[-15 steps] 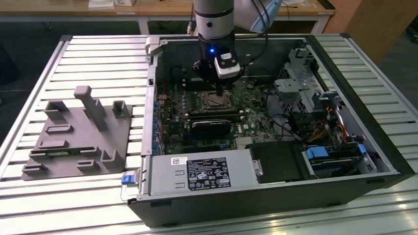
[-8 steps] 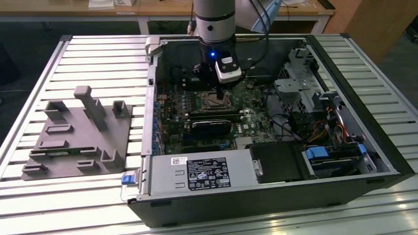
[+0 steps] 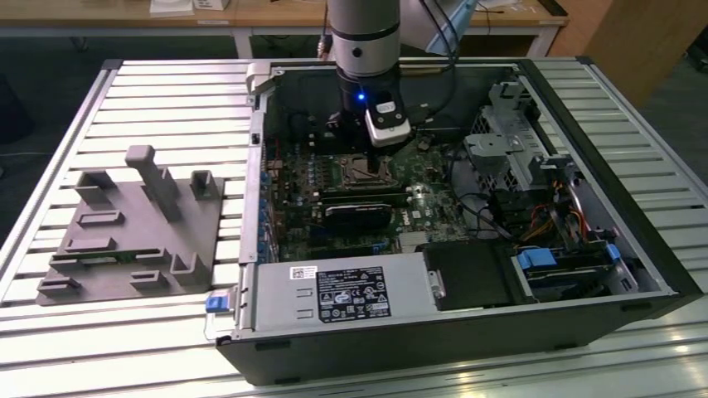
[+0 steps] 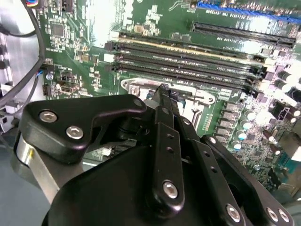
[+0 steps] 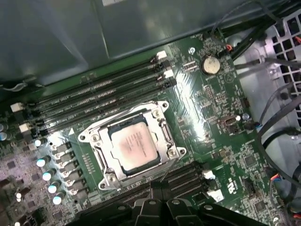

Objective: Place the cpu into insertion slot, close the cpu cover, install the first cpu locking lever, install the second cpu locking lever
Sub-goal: 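Install the second cpu locking lever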

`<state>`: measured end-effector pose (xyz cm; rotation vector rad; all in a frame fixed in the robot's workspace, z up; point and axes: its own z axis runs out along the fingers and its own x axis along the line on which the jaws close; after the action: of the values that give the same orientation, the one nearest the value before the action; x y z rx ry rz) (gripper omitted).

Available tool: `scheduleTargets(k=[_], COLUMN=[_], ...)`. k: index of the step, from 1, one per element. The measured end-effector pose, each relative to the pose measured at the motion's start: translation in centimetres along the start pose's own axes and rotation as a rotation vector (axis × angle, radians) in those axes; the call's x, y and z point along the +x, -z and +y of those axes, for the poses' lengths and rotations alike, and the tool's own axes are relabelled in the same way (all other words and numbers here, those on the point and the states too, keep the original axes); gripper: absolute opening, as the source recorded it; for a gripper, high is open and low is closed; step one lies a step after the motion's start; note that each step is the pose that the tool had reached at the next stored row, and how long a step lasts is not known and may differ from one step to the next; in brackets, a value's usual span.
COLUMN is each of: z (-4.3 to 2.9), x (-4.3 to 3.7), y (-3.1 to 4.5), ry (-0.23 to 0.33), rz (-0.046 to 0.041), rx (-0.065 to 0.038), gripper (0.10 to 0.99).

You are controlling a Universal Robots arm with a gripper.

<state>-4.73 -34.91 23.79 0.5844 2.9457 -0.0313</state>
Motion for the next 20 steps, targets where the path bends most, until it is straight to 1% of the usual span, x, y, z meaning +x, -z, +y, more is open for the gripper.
scheduleTargets(k=[3,6,7,12,13,17,20], z=[-0.2,-0.36,-0.4,-0.41,-0.42,-0.42,-0.46], x=[-0.05,-0.08,-0.08,-0.09,-0.09,-0.06,0.07], y=[-0.23,-0.51,-0.53,-0.54,-0.56,-0.76,-1.09], ry=[0.001,0.006,0.007,0.007,0.012,0.071,0.113], rz=[0.0138,0.0316,0.0349,0.0352,0.0358,0.0361,0.0366], rx=[0.005,0.012,0.014,0.013,0.011,0.003,-0.003], gripper=[0.106,0.106,0.106,0.106,0.106,0.106,0.106])
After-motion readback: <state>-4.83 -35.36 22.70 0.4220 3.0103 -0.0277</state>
